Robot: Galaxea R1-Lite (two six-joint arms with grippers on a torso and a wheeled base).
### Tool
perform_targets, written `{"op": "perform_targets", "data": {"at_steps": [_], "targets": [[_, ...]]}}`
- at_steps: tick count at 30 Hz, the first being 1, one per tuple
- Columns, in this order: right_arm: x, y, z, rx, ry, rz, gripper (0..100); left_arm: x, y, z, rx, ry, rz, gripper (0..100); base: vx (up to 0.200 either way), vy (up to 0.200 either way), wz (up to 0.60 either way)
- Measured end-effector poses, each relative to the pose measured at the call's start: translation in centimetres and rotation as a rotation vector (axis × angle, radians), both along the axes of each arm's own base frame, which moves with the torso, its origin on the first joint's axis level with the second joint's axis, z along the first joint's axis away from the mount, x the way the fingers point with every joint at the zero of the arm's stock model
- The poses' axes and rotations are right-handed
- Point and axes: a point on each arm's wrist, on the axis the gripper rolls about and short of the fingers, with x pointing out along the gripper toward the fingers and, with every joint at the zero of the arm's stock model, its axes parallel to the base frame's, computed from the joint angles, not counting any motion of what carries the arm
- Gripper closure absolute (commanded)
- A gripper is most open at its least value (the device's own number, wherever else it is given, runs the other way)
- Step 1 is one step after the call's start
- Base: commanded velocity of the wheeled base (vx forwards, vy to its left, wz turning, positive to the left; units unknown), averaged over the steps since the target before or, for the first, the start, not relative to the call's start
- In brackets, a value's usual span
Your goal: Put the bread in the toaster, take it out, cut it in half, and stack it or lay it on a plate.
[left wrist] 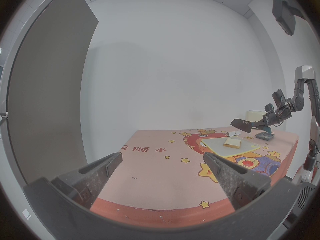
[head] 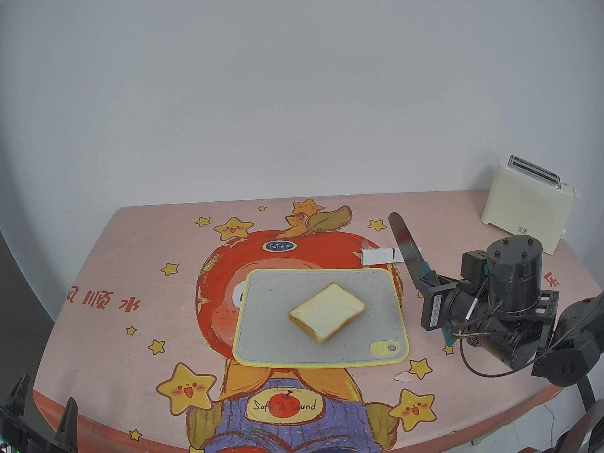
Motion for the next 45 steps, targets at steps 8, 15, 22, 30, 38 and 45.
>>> {"op": "perform_targets", "data": {"at_steps": [8,15,22,30,38,45], "targets": [[-0.5,-1.0,1.3,0.002,-0.032,0.016,100,0.0,0.0,0.0,0.000,0.000,0.000,0,0.000,0.000,0.00],[-0.9,-1.4,1.4,-0.007,-0.038,0.024,100,0.0,0.0,0.0,0.000,0.000,0.000,0,0.000,0.000,0.00],[-1.5,-1.4,1.3,0.003,-0.024,0.077,100,0.0,0.0,0.0,0.000,0.000,-0.001,0,0.000,0.000,0.00],[-2.1,-1.3,1.7,-0.013,-0.032,0.208,100,0.0,0.0,0.0,0.001,0.000,0.000,0,0.000,0.000,0.00],[-1.8,-0.7,2.9,0.003,-0.020,0.339,100,0.0,0.0,0.0,0.001,0.000,0.000,0,0.000,0.000,0.00],[-2.8,-0.9,4.1,0.059,-0.021,0.472,100,0.0,0.0,0.0,0.001,0.000,0.000,0,0.000,0.000,0.00]]}}
